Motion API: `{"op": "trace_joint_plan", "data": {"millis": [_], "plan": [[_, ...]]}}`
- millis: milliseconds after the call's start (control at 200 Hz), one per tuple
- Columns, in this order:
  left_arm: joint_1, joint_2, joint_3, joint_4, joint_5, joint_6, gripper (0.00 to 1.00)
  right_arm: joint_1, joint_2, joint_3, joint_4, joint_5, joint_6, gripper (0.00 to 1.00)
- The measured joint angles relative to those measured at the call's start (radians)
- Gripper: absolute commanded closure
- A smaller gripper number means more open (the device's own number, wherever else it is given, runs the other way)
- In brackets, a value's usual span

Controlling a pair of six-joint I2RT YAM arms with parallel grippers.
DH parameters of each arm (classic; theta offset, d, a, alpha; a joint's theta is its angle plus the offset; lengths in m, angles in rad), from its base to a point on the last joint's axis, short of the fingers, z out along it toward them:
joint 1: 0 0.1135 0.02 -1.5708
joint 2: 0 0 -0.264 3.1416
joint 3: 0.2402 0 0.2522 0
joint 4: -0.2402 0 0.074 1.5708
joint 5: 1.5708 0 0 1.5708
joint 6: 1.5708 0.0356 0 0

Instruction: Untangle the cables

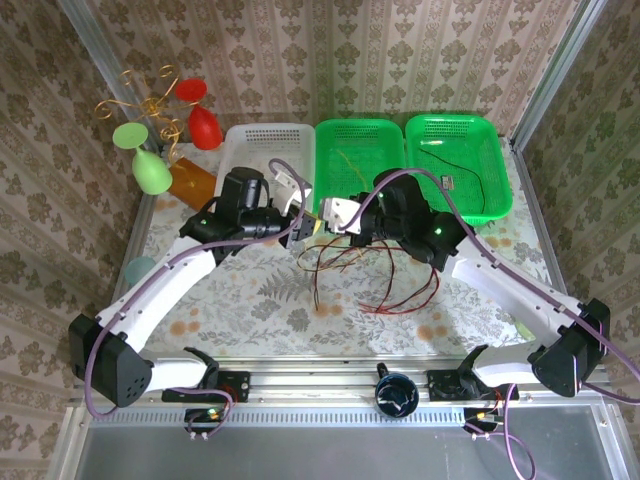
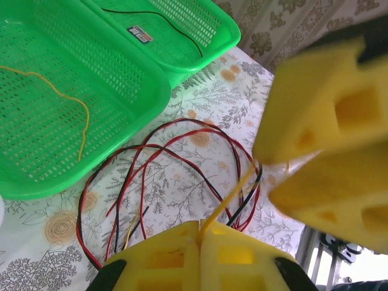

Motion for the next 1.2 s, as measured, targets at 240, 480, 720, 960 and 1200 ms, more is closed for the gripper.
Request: {"op": "trace_joint_plan", "data": {"millis": [240,480,720,960,1200], "plan": [[-0.001,0.013,0.04,0.032,-0.062,-0.063,1.0,-0.095,-0.117,-0.066,0.063,0.1,0.269,0.29],[-0.014,0.064,0.154,0.074,-0.122,-0.164,1.0,-0.179,-0.373,-0.188,0.096,0.242,0.678,0.24],[-0.033,0.106,0.312,0.075,-0.199,-0.182,1.0,-0.18,-0.513,-0.222,0.096,0.314,0.943,0.21],[-0.033,0.106,0.423,0.101,-0.267,-0.187,1.0,-0.186,-0.518,-0.253,0.131,0.319,1.126,0.22],[-0.034,0.106,0.457,0.104,-0.275,-0.187,1.0,-0.198,-0.376,-0.273,0.265,0.218,1.432,0.2]]}}
